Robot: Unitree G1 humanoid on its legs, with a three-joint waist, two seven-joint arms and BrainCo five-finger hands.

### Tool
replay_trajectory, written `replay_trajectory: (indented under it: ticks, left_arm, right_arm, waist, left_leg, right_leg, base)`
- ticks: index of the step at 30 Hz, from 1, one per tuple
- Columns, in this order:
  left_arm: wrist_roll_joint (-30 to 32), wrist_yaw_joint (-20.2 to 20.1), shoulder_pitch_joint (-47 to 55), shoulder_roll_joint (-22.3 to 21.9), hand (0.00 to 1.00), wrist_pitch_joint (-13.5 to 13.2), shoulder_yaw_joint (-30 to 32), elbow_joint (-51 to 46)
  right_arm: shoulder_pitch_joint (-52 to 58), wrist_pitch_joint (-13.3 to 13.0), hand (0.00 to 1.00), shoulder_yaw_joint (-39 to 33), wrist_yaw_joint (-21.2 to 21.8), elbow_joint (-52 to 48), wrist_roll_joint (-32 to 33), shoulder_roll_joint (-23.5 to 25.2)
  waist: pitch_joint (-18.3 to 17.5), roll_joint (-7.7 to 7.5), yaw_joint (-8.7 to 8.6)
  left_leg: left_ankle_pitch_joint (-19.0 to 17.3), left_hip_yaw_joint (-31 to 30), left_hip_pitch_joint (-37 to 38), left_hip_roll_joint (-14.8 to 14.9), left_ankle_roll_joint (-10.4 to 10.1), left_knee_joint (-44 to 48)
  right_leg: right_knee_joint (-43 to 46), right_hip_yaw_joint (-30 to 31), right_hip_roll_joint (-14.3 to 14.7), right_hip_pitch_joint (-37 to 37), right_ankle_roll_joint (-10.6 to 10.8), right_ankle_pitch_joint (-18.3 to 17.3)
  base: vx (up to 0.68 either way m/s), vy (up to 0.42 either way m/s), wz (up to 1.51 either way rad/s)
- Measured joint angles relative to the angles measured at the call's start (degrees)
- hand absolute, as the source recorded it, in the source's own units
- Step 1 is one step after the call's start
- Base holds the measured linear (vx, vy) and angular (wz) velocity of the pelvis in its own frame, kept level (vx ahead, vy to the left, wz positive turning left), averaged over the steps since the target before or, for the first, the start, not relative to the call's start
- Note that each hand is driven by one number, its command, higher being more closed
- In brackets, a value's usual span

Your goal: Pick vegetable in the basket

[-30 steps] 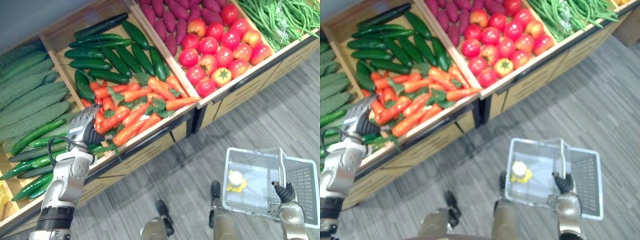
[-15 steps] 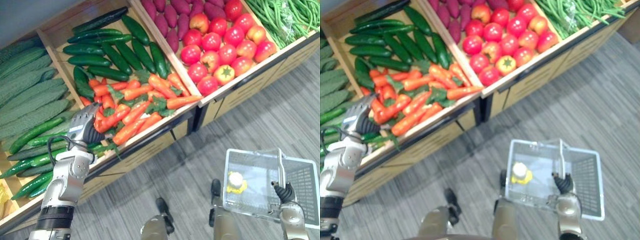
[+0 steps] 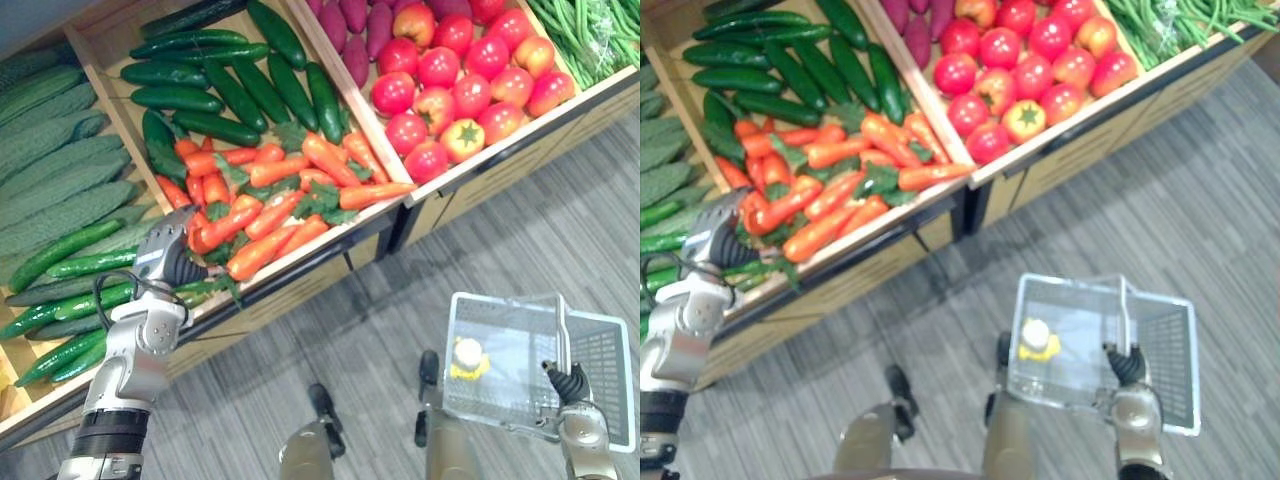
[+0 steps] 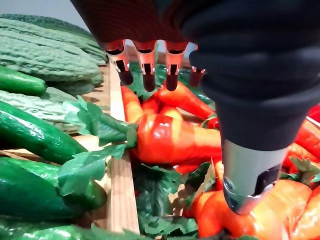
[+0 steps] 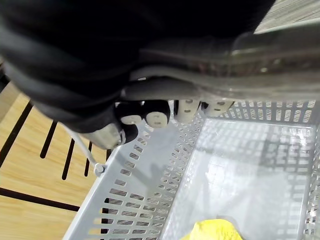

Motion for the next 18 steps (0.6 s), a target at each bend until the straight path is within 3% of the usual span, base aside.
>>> replay_trajectory:
  ticks: [18]
  left_arm:
    - [0.0, 0.1, -3.5, 0.0, 0.00, 0.8, -1.0, -0.1]
  right_arm:
    - [-0.4, -0.2, 1.00, 0.0, 0.0, 0.2, 0.0, 0.2]
  waist:
    - [1.2, -1.86, -0.20]
  left_leg:
    - [-0.1, 0.3, -1.1, 0.2, 0.1, 0.7]
  right_leg:
    - [-1.1, 1.2, 0.4, -1.0, -0.7, 1.6]
  base:
    - [-0.03, -0.014, -0.02]
